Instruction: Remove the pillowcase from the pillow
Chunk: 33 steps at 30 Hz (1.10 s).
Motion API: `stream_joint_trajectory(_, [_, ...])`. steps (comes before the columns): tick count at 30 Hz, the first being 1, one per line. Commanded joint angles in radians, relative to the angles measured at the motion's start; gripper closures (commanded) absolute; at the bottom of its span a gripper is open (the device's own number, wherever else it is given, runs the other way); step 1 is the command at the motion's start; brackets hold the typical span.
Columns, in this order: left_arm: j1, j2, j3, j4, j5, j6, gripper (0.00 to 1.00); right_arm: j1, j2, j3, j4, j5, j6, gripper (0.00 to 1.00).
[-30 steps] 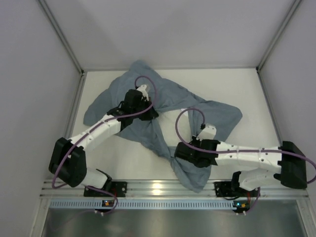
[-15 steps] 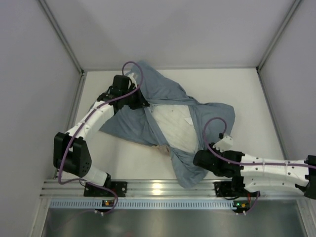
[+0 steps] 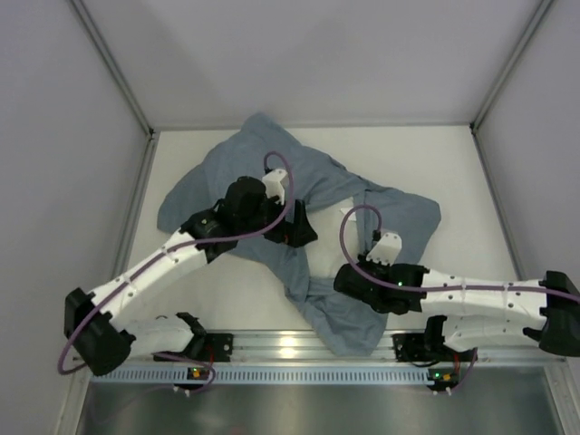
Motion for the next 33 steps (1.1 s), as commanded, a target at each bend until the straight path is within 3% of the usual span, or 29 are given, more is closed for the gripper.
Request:
stream_joint_trajectory(1, [-0.103, -0.161, -0.031, 0.023, -0.161, -0.019, 0.01, 0.014, 0.006, 0.065, 0.027, 0.001, -0.067, 1.00])
stream_joint_trajectory(5, [-0.272, -0.188, -0.034, 0.024, -0.204, -0.144, 0.01, 0.015, -0.034, 0.030, 0.038, -0.022, -0.058, 1.00])
stream_joint_trajectory(10, [-0.403, 0.013, 0.017, 0.041, -0.264, -0.272, 0.11, 0.013, -0.137, -0.060, 0.049, -0.031, -0.020, 1.00])
stream_joint_trajectory(14, [-0.411, 0.105, 0.014, 0.060, -0.346, -0.363, 0.08, 0.015, -0.206, -0.085, 0.049, -0.047, -0.023, 1.00])
stream_joint_trajectory(17, [-0.411, 0.122, 0.008, 0.060, -0.420, -0.425, 0.01, 0.014, -0.278, -0.116, 0.049, -0.051, -0.018, 1.00])
stream_joint_trajectory(20, [-0.412, 0.148, 0.017, 0.066, -0.454, -0.446, 0.01, 0.013, -0.304, -0.145, 0.049, -0.054, -0.007, 1.00])
stream_joint_trajectory(33, [-0.411, 0.245, -0.029, 0.133, -0.586, -0.623, 0.01, 0.015, -0.254, -0.130, 0.076, -0.068, -0.047, 1.00])
